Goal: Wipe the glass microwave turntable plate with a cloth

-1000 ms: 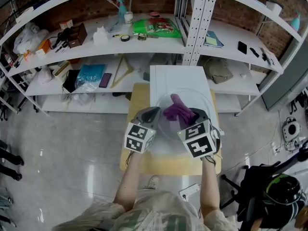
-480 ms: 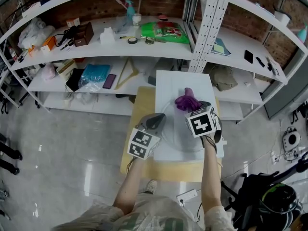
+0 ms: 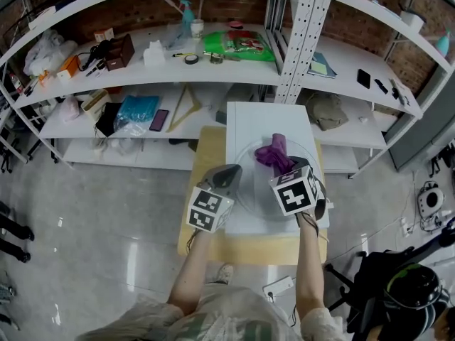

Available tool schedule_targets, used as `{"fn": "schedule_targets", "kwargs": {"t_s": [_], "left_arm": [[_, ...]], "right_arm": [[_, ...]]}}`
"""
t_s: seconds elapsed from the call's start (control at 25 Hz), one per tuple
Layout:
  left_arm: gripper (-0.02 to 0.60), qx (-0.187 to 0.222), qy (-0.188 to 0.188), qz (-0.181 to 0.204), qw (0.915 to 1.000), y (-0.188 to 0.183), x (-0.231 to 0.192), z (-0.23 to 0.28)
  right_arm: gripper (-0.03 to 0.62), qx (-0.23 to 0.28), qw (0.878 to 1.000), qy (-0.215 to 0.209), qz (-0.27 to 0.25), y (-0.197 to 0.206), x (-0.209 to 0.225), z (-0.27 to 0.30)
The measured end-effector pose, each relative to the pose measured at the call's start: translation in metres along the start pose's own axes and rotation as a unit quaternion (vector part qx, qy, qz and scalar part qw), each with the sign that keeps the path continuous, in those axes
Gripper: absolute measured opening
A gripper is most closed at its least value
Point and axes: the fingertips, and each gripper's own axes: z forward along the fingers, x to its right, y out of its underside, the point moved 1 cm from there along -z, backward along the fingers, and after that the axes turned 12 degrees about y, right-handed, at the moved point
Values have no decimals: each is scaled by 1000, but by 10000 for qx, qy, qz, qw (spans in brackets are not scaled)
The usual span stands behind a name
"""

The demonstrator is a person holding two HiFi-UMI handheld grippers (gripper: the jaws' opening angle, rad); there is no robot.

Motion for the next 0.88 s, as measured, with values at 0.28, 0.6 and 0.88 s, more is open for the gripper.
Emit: {"fn": "schedule_targets", "kwargs": {"t_s": [0.28, 0.6, 0.88], "left_arm": [[2, -51, -27, 50, 10000, -1, 0, 1], [2, -71, -64, 51, 9999, 2, -1, 2], [2, -113, -82, 40, 9999, 3, -1, 2]], "right_arm": [[51, 77, 9998, -62, -191, 24, -24, -52], [51, 227, 9995, -189, -86, 50, -52, -102], [51, 200, 9993, -262, -161, 62, -65, -131]]}}
